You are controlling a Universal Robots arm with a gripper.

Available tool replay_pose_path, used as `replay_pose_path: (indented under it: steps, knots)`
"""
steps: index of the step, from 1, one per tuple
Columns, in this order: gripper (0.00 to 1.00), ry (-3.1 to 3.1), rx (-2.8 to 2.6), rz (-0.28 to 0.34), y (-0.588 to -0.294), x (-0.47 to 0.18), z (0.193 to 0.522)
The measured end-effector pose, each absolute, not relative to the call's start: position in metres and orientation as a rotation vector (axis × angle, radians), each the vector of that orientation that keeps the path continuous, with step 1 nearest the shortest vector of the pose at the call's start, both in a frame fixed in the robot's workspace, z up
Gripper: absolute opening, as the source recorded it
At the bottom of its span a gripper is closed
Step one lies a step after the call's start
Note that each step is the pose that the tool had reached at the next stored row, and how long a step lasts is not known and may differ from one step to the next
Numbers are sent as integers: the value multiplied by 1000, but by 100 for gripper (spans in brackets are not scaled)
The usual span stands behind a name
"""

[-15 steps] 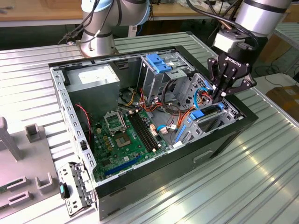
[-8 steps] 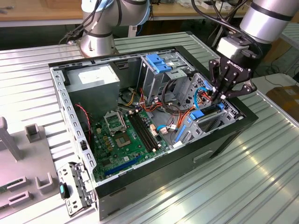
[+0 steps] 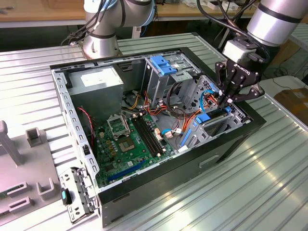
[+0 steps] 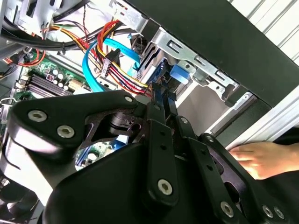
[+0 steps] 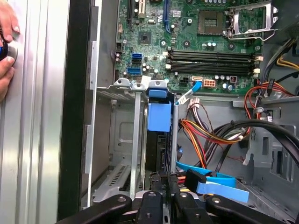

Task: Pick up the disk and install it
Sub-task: 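Insert the first disk wire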

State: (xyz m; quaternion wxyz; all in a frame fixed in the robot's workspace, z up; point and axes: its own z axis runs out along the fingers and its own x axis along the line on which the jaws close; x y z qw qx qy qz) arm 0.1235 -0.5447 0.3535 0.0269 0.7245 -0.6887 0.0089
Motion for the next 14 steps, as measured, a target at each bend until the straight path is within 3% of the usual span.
replay_pose_path:
  steps: [14]
  knots:
    - [16, -2150, 2218, 29, -545, 121, 351]
